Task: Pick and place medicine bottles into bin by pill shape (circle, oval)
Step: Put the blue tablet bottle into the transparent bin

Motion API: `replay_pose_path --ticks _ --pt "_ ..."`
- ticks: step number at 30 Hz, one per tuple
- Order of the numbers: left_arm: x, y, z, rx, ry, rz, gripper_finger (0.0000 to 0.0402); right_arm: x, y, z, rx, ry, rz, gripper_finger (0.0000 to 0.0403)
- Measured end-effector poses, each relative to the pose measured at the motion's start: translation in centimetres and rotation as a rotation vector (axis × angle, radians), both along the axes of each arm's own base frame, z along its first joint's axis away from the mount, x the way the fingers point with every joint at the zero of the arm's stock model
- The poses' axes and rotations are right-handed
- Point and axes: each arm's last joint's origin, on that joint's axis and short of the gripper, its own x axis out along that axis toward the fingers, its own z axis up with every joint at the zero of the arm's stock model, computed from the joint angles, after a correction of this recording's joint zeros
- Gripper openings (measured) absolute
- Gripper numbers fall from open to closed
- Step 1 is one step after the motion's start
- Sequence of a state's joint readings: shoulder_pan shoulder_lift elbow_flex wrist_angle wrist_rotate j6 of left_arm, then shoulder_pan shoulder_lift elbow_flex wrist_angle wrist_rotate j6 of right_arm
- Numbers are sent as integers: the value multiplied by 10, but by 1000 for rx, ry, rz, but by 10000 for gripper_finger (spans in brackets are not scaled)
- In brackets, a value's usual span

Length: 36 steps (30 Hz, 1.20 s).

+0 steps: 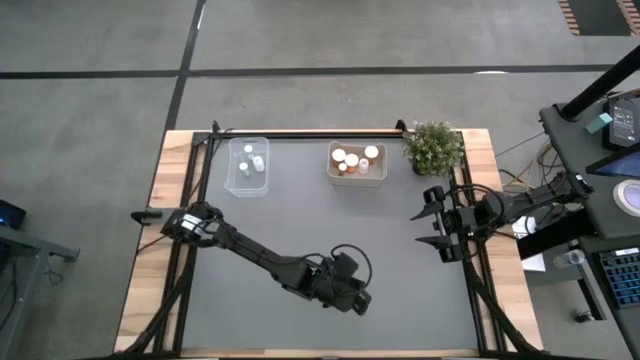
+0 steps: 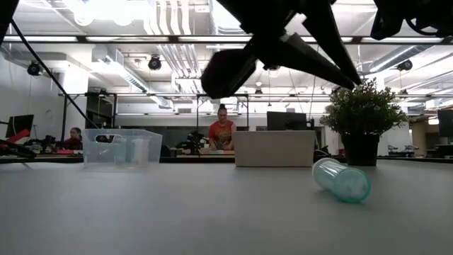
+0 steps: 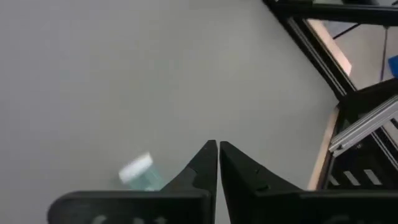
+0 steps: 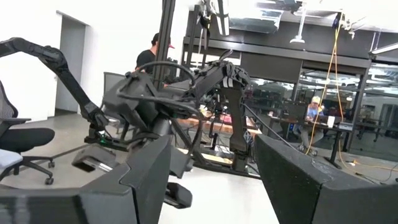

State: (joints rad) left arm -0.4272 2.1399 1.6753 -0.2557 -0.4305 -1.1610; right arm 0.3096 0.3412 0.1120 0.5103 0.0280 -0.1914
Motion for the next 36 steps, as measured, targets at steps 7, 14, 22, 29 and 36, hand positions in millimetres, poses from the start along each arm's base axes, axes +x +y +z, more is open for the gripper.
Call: replay_pose_path --ticks 7,14,22,29,36 --pt "-11 -3 -8 41 119 15 0 0 0 0 11 4 3 224" --pt "-20 3 17 261 126 -118 0 8 0 -5 75 122 -55 224" --pt "-64 24 71 720 304 -273 0 37 9 7 335 437 -71 224" --pt "-102 45 91 1006 323 -524 0 71 28 31 567 582 -31 224" --pt "-150 68 71 1123 220 -582 0 114 60 59 818 742 -19 224"
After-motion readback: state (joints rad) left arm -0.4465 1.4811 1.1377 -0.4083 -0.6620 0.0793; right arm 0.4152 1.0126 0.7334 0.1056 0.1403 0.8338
